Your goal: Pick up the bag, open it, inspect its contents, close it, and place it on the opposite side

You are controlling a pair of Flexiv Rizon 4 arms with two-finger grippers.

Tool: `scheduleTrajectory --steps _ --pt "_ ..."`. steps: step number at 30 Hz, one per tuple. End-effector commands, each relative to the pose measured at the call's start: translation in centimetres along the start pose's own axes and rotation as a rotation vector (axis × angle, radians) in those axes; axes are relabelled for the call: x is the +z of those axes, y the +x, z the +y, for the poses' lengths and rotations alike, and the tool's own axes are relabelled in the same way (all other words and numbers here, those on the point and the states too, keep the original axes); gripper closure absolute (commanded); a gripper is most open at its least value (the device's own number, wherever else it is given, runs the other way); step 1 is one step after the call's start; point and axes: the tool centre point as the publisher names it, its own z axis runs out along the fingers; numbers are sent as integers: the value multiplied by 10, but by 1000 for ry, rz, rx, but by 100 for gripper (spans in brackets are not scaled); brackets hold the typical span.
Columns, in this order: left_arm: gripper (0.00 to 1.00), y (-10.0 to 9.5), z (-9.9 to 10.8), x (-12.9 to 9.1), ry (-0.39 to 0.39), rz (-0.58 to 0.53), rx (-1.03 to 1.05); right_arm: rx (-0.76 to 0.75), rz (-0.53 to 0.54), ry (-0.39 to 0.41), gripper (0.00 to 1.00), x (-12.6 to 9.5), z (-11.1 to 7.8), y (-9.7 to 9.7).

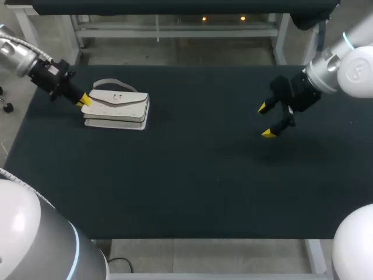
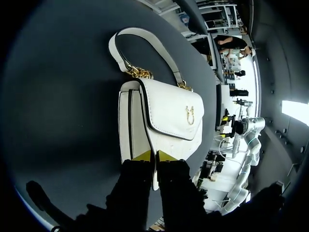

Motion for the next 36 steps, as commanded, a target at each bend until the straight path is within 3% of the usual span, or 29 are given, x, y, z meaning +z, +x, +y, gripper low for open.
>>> scheduleTrajectory --steps 1,15,22,28,29,30,31,36 --pt "100 11 13 6 129 -26 7 0 -2 -1 0 1 0 0" --pt "100 11 14 6 133 -17 1 0 -2 -1 0 1 0 0" --pt "100 25 22 38 99 41 30 0 -2 -1 0 1 0 0" --pt "100 33 27 42 105 62 32 0 -2 -1 0 1 0 0" --pt "65 34 28 40 107 62 33 0 -2 -1 0 1 0 0" --pt "51 35 29 38 111 65 34 0 -2 -1 0 1 0 0" --pt "44 37 30 37 114 59 37 0 -2 -1 0 1 0 0" --pt "55 38 30 28 102 67 45 0 -2 -1 0 1 0 0"
